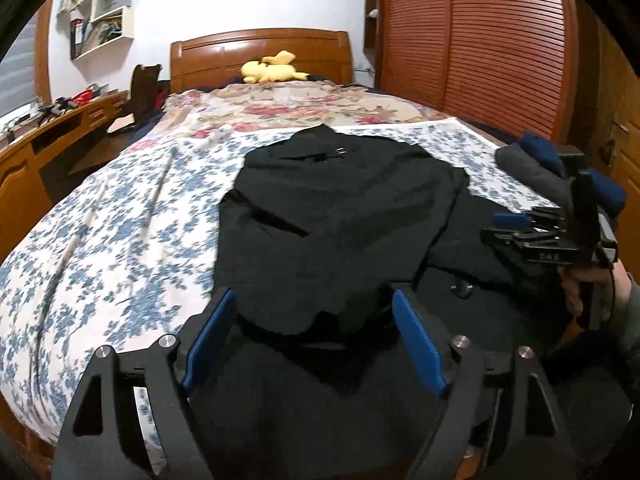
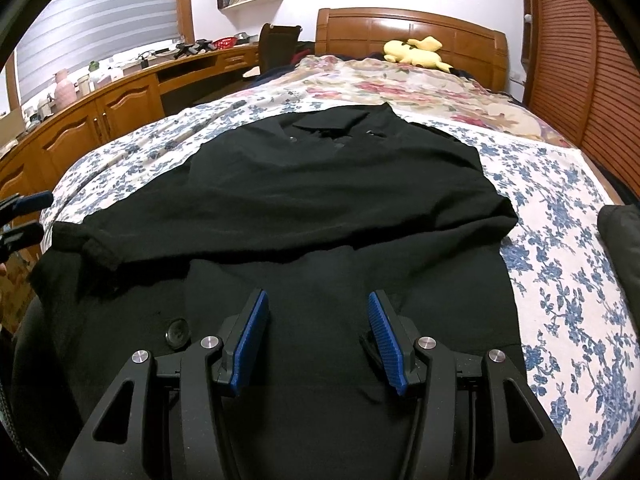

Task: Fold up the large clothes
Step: 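Move both open tools to the coat hem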

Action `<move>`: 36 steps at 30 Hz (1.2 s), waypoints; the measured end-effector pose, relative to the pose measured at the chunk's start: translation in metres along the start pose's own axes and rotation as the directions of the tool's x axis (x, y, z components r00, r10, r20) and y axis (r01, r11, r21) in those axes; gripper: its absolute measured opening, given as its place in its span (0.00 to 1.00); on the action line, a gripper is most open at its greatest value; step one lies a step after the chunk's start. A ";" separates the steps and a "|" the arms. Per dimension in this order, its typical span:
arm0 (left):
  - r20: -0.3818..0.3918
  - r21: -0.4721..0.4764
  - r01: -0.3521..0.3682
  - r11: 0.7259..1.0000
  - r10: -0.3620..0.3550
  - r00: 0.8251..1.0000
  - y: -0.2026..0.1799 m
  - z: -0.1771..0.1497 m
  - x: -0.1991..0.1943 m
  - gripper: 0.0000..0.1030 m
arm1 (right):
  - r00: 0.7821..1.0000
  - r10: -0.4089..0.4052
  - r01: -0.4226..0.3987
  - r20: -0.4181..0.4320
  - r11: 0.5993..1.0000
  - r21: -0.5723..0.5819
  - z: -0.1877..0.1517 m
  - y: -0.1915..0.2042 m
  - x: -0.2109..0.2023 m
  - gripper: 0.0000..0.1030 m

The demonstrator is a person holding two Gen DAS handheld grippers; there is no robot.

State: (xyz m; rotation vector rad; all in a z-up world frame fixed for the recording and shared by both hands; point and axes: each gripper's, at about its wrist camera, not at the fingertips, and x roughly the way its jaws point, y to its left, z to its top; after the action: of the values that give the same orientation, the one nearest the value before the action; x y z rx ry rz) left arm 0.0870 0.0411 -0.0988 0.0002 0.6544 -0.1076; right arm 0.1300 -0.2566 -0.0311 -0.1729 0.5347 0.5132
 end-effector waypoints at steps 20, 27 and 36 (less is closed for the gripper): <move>-0.064 -0.081 -0.106 0.991 0.101 0.993 0.062 -0.030 0.024 0.79 | 0.999 0.038 -0.038 0.008 0.999 0.004 -0.004 0.007 -0.020 0.52; -0.087 -0.088 -0.116 0.989 0.109 0.990 0.073 -0.034 0.033 0.79 | 0.999 -0.025 0.024 0.021 0.999 0.036 -0.021 -0.016 -0.050 0.52; -0.128 -0.073 -0.113 0.991 0.103 0.986 0.078 -0.042 0.049 0.79 | 0.987 -0.151 0.156 -0.051 0.978 0.141 -0.051 -0.077 -0.065 0.52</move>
State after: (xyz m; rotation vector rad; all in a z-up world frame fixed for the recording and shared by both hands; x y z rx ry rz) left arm 0.1080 0.1151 -0.1651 -0.0352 0.7807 0.0238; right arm 0.0987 -0.3644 -0.0385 -0.0853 0.5902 0.3196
